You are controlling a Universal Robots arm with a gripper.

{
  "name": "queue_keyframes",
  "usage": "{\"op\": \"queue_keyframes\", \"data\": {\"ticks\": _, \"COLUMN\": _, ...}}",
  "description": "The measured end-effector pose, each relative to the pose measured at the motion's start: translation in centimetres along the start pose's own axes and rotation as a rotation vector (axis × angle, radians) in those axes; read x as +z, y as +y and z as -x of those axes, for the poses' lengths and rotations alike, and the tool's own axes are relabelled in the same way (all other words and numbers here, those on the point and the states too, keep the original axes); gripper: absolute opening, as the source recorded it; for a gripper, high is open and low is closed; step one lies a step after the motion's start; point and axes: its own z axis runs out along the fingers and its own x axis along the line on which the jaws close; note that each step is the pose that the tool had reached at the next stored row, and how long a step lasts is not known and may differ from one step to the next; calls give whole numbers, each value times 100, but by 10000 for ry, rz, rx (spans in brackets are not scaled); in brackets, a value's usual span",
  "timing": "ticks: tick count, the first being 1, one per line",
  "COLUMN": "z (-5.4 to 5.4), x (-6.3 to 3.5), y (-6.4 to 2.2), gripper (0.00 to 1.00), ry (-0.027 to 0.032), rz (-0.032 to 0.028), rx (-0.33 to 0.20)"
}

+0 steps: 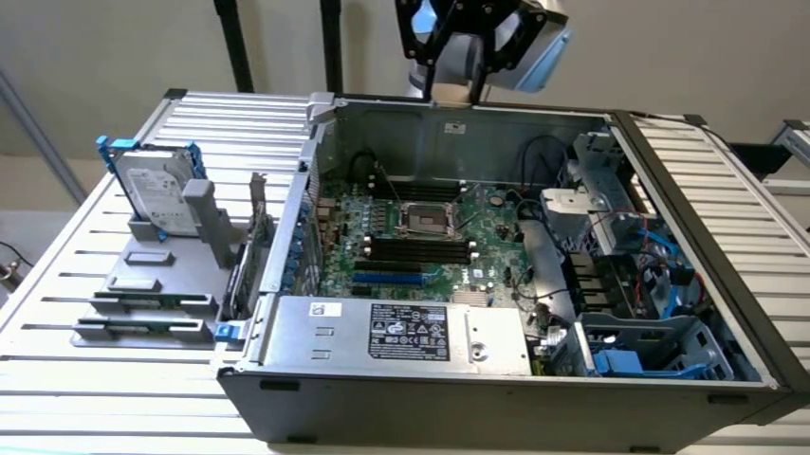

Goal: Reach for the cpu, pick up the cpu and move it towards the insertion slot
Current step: 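Pick up the cpu and move it towards the insertion slot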

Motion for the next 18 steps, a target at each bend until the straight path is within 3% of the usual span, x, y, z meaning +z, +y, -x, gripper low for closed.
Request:
{"op": "queue_keyframes", "data": {"ticks": 3, "z": -1, "x": 20, "y": 39, "gripper": 55, "ry": -112, "rz": 0, "rx": 51}}
{"op": "queue_keyframes", "data": {"ticks": 5, "z": -5, "x": 42, "y": 65, "gripper": 55, "ry": -147, "rz": 4, "rx": 96}}
{"op": "queue_keyframes", "data": {"ticks": 11, "z": -21, "x": 120, "y": 178, "gripper": 55, "ry": -214, "rz": 7, "rx": 164}}
{"op": "queue_keyframes", "data": {"ticks": 14, "z": -19, "x": 149, "y": 240, "gripper": 55, "ry": -220, "rz": 6, "rx": 173}}
{"op": "queue_keyframes", "data": {"ticks": 18, "z": -8, "x": 180, "y": 247, "gripper": 55, "ry": -227, "rz": 8, "rx": 177}}
